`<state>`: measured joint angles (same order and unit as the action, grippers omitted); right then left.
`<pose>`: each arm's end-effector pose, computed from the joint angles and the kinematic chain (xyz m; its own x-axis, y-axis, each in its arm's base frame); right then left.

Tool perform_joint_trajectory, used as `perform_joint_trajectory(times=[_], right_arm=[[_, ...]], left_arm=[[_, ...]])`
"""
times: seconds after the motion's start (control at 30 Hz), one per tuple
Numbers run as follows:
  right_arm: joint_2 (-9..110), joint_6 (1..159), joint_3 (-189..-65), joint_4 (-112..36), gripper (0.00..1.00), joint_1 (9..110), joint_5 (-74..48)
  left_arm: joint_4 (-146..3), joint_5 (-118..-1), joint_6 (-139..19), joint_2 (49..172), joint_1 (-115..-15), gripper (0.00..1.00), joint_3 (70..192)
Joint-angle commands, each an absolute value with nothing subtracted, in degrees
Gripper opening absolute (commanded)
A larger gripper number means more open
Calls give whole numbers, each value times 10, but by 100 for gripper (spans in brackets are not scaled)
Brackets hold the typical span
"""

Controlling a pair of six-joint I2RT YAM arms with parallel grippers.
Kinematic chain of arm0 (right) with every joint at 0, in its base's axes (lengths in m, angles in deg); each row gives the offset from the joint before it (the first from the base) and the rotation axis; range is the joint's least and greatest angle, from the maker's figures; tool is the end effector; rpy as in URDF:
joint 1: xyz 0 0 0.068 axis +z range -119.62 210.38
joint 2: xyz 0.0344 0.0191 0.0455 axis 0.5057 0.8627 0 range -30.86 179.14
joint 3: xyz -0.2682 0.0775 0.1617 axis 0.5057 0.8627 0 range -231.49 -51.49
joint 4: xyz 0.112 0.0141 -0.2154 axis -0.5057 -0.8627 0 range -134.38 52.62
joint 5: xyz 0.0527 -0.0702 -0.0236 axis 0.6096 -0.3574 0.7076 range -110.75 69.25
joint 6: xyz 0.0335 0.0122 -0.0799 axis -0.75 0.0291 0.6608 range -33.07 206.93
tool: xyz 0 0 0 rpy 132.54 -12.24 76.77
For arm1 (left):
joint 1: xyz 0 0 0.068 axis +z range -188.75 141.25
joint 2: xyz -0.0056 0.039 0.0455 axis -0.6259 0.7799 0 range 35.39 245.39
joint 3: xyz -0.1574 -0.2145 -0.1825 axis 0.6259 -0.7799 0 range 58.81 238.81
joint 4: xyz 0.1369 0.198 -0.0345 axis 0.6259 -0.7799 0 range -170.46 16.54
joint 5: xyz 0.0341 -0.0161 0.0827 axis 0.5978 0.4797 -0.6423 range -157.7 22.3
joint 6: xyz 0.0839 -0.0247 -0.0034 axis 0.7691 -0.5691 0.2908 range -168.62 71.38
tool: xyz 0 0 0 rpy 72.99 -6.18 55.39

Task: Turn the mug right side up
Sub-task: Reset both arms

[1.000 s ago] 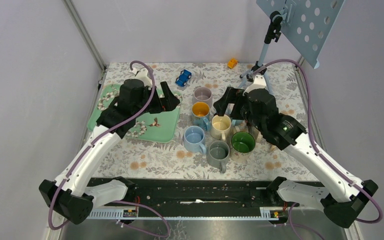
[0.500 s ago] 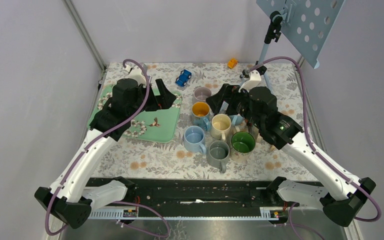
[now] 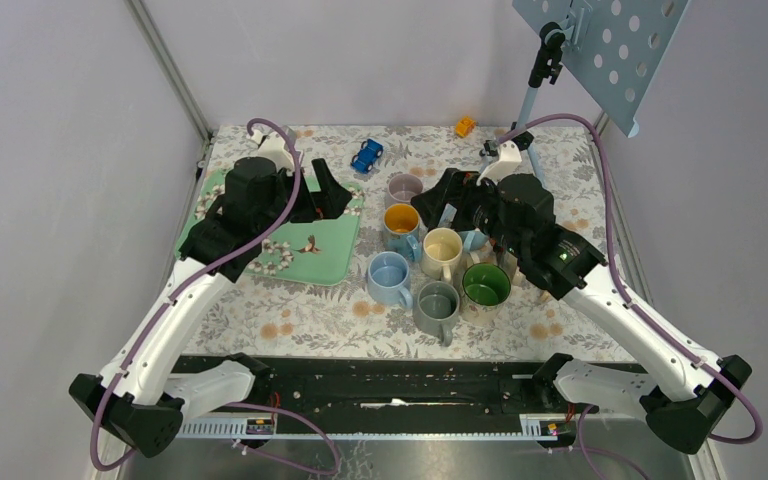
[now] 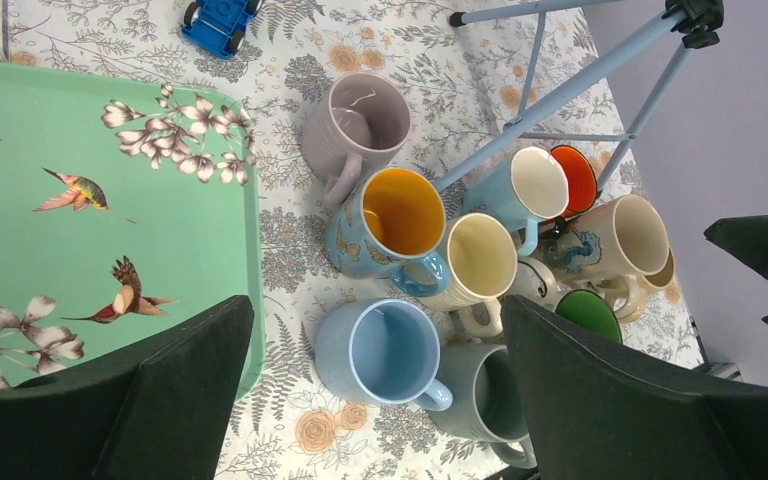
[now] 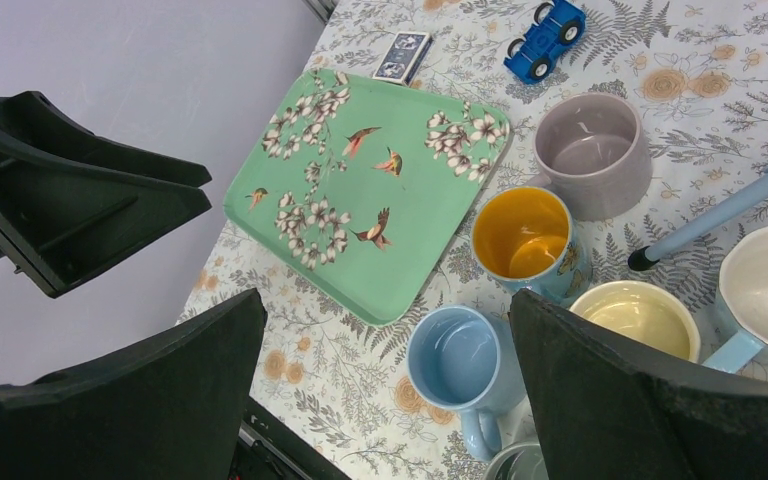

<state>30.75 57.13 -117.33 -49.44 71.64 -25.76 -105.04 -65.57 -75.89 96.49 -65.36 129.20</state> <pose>0.1852 0.1534 0.4467 -0.3829 0.3226 -0.8656 -0.4628 0.7440 0.4820 0.1961 -0.1014 0.4276 -0.5207 -0.2511 -0.8160 0.2699 0.8583 -0.4364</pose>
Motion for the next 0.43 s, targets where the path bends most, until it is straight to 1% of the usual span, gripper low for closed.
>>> perform_joint_trajectory(times=[0.0,0.4], right_arm=[[296,577,-1176,-478,100,720,-259],[294,574,-1175,-483,100,720,-265]], left_arm=[[-1030,-659,-745,956,-656,99,1307],[-1035,-646,-738,957,-656,99,1311]])
